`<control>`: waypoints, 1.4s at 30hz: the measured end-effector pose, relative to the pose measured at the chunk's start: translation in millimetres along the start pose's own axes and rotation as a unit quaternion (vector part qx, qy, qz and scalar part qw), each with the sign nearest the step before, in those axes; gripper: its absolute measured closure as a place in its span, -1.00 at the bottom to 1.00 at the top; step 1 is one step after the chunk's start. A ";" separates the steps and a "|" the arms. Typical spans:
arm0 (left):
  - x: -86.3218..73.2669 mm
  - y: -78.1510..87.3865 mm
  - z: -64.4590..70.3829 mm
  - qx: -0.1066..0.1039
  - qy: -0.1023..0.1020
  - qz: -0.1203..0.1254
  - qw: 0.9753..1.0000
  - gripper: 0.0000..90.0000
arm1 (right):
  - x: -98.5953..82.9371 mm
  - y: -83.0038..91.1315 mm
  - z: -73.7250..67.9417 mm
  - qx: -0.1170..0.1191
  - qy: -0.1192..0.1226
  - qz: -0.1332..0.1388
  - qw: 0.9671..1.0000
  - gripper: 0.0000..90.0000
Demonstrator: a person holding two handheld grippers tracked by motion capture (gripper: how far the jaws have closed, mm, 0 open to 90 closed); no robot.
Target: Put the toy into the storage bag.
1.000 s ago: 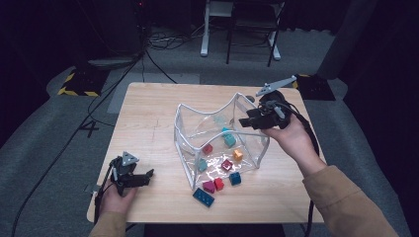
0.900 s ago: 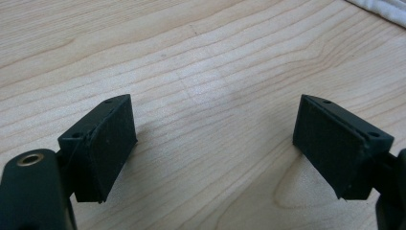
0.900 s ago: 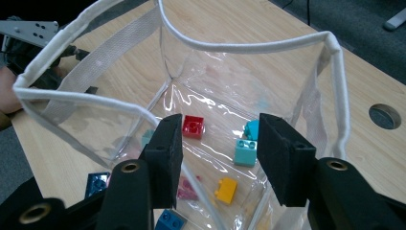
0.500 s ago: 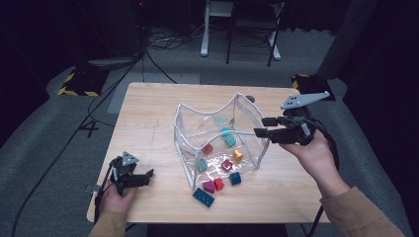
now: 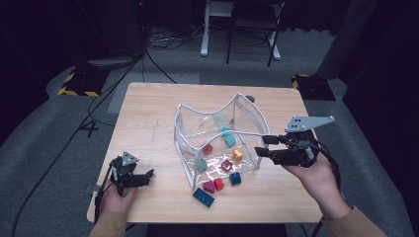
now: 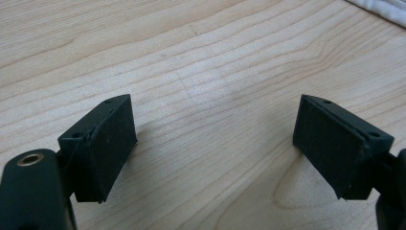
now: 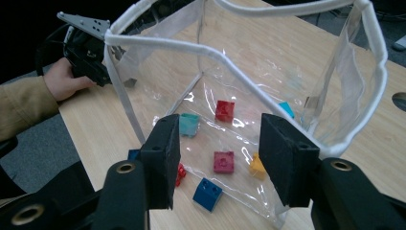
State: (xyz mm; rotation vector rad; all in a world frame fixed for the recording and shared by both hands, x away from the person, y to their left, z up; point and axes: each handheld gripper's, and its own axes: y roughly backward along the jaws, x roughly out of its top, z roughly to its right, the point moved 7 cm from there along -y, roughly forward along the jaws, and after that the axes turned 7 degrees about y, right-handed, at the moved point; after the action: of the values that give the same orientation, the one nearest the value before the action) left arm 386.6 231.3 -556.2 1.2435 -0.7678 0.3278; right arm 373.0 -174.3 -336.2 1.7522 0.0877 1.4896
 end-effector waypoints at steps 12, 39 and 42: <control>0.0 0.0 0.0 0.000 0.000 0.000 1.000 -0.66 | -54.0 -31.8 -4.2 -0.017 -0.018 -0.006 1.000 0.10; 0.0 0.0 0.0 0.000 0.000 0.000 1.000 -0.66 | -130.2 -108.0 0.6 -0.044 -0.039 -0.025 0.998 0.09; 0.0 0.0 0.0 0.000 0.000 0.000 1.000 -0.66 | -133.5 -114.7 -0.6 -0.049 -0.031 -0.033 0.998 0.05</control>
State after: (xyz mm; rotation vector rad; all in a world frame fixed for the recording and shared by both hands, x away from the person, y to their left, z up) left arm 386.6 231.4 -556.2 1.2436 -0.7679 0.3276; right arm 382.2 -168.5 -511.9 1.7001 0.0386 1.3685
